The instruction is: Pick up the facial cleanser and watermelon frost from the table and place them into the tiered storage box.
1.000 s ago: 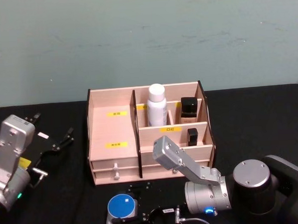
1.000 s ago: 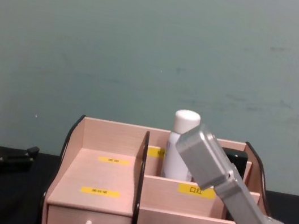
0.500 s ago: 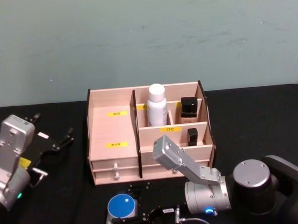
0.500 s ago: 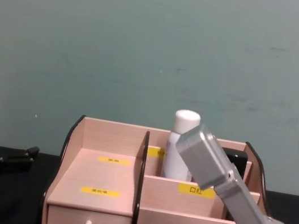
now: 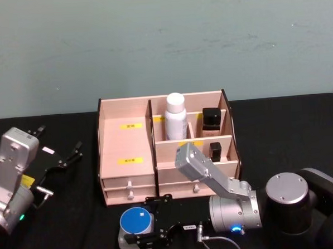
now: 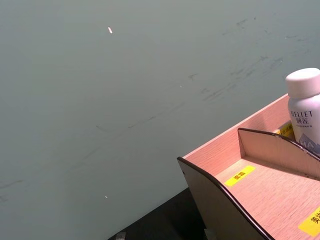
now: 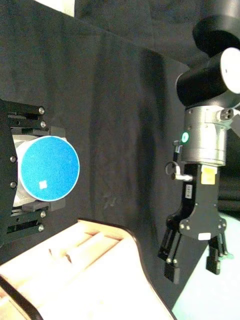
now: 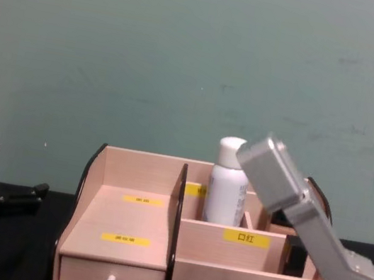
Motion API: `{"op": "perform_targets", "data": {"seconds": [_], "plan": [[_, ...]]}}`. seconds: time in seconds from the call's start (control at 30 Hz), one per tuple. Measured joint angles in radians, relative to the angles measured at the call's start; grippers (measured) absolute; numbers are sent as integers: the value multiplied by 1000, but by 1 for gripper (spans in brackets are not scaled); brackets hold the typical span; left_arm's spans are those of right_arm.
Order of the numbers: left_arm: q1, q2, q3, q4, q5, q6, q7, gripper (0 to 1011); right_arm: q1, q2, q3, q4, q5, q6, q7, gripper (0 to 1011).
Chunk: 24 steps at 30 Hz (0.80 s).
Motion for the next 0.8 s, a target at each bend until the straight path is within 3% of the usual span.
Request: {"op": "perform_targets", "data": {"seconds": [0.4,0.6,0.8], "plan": [[0,0,0,0,0,0,0,1010,-7,23,32,-102,20,26,-54,736],[0,0,0,0,0,0,0,1010,-14,26,69,-173,27,40,-127,736],[0,0,0,0,0,0,0,1010,-18,1,103,-218,-3,57,-236,736]]}}
